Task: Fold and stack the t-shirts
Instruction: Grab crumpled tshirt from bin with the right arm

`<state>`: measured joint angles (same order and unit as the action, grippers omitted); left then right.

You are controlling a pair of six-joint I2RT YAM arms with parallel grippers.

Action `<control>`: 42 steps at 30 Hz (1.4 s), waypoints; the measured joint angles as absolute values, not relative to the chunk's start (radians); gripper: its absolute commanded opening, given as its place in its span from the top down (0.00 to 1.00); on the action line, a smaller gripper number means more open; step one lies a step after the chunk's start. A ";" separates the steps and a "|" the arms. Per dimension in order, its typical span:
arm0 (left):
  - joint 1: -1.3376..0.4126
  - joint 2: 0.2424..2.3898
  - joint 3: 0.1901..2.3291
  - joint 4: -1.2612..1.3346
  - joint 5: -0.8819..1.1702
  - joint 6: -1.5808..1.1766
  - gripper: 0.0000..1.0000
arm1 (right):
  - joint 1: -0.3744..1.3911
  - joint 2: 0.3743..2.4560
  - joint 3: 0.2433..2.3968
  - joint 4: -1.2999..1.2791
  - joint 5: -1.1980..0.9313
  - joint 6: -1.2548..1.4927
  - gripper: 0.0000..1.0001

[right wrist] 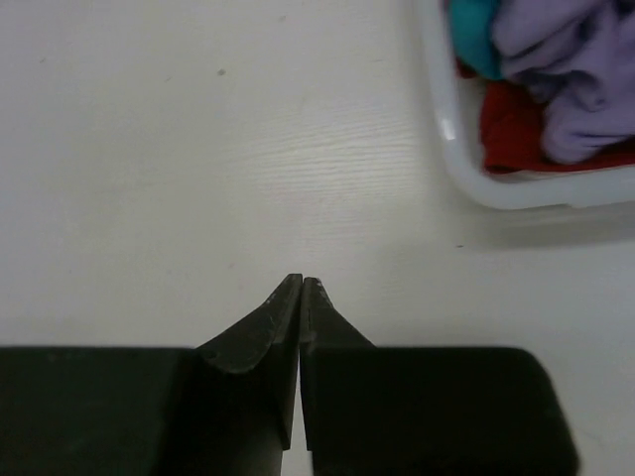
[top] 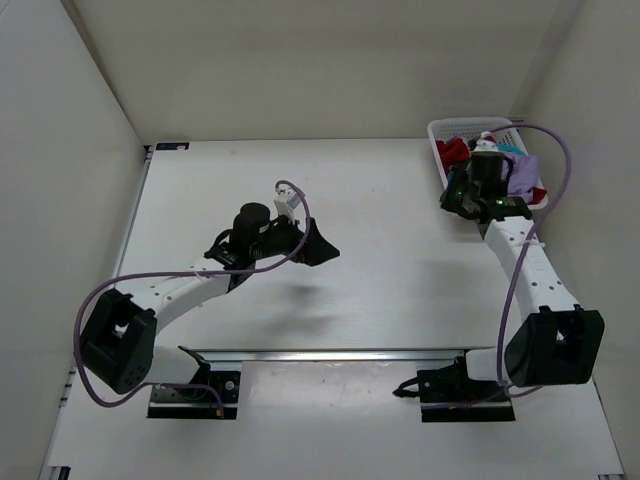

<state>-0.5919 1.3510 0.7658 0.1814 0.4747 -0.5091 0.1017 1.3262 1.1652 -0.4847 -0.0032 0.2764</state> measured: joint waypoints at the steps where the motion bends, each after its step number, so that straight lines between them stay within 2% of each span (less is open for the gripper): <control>1: -0.589 1.347 0.760 0.201 0.487 -0.512 0.02 | 0.067 1.330 1.169 -0.477 -0.010 0.270 0.98; 3: -0.573 1.355 0.752 0.253 0.524 -0.533 0.02 | -0.020 1.328 1.162 -0.449 -0.010 0.265 0.97; 5: -0.544 1.383 0.731 0.332 0.586 -0.580 0.01 | -0.084 1.333 1.159 -0.422 0.030 0.261 0.92; 10: -0.528 1.510 0.723 0.353 0.627 -0.627 0.02 | -0.139 1.535 1.321 -0.406 0.118 0.243 0.67; 12: -0.553 1.519 0.723 0.313 0.620 -0.620 0.02 | -0.141 1.605 1.340 -0.369 0.128 0.235 0.62; 14: -0.568 1.509 0.723 0.306 0.616 -0.613 0.02 | -0.145 1.659 1.350 -0.364 0.120 0.230 0.61; 15: -0.572 1.503 0.723 0.306 0.614 -0.611 0.24 | -0.147 1.694 1.375 -0.374 0.115 0.232 0.60; 17: -0.572 1.490 0.722 0.310 0.610 -0.607 0.51 | -0.151 1.758 1.433 -0.374 0.112 0.232 0.61; 19: -0.573 1.483 0.717 0.315 0.598 -0.607 0.55 | -0.154 1.809 1.479 -0.357 0.105 0.233 0.62; 22: -0.577 1.479 0.707 0.310 0.579 -0.606 0.56 | -0.159 1.839 1.496 -0.338 0.094 0.235 0.63; 24: -0.579 1.479 0.705 0.307 0.574 -0.606 0.61 | -0.162 1.857 1.520 -0.343 0.095 0.236 0.65; 29: -0.575 1.480 0.704 0.306 0.560 -0.610 0.65 | -0.169 1.935 1.623 -0.340 0.104 0.235 0.76; 34: -0.564 1.481 0.702 0.300 0.552 -0.610 0.64 | -0.173 1.970 1.644 -0.360 0.094 0.237 0.75; 36: -0.558 1.481 0.702 0.297 0.550 -0.610 0.64 | -0.176 1.998 1.681 -0.378 0.092 0.235 0.85; 37: -0.557 1.481 0.702 0.296 0.547 -0.610 0.65 | -0.175 2.008 1.692 -0.379 0.088 0.236 0.96; 38: -0.555 1.481 0.702 0.294 0.545 -0.610 0.65 | -0.175 2.012 1.697 -0.380 0.086 0.234 1.00; 42: -0.554 1.481 0.702 0.286 0.530 -0.610 0.64 | -0.178 2.008 1.697 -0.388 0.083 0.249 1.00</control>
